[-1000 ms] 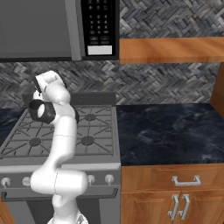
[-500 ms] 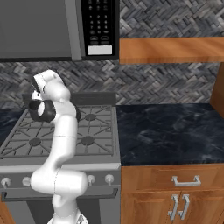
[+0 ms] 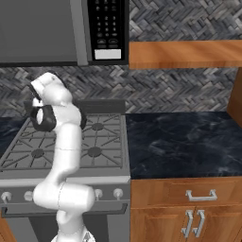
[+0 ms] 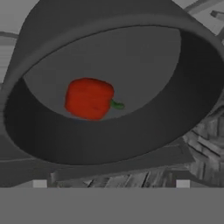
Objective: Turn on the burner for the pot on the stove. Wait thirty seconds for the pot to heat up. Then add the bell pepper to the pot.
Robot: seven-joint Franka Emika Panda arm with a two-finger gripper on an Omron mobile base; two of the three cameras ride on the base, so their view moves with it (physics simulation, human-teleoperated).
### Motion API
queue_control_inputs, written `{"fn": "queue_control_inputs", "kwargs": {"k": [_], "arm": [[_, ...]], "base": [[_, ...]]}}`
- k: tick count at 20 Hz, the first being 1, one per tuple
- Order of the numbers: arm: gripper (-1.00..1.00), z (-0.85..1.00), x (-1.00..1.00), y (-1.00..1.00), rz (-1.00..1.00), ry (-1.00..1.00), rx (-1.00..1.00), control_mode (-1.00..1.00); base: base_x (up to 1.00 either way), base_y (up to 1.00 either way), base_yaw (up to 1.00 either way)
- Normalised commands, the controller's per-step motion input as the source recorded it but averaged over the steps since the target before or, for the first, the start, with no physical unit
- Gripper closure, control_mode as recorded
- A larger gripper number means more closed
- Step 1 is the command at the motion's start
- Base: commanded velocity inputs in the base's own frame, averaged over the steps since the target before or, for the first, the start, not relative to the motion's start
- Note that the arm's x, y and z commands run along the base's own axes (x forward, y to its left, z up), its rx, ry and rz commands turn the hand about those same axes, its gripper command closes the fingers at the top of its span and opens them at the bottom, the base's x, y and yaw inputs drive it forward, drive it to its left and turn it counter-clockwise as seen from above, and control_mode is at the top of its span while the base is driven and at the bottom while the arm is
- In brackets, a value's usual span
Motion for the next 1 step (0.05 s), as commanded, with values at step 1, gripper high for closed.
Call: {"fn": "queue_control_inputs", "kwargs": {"k": [1], "arm": [[-1.0,0.0,-0.38,-0.09,0.0,-0.28,0.0,-1.0]], "base": [[0.0,0.0,0.0]]}}
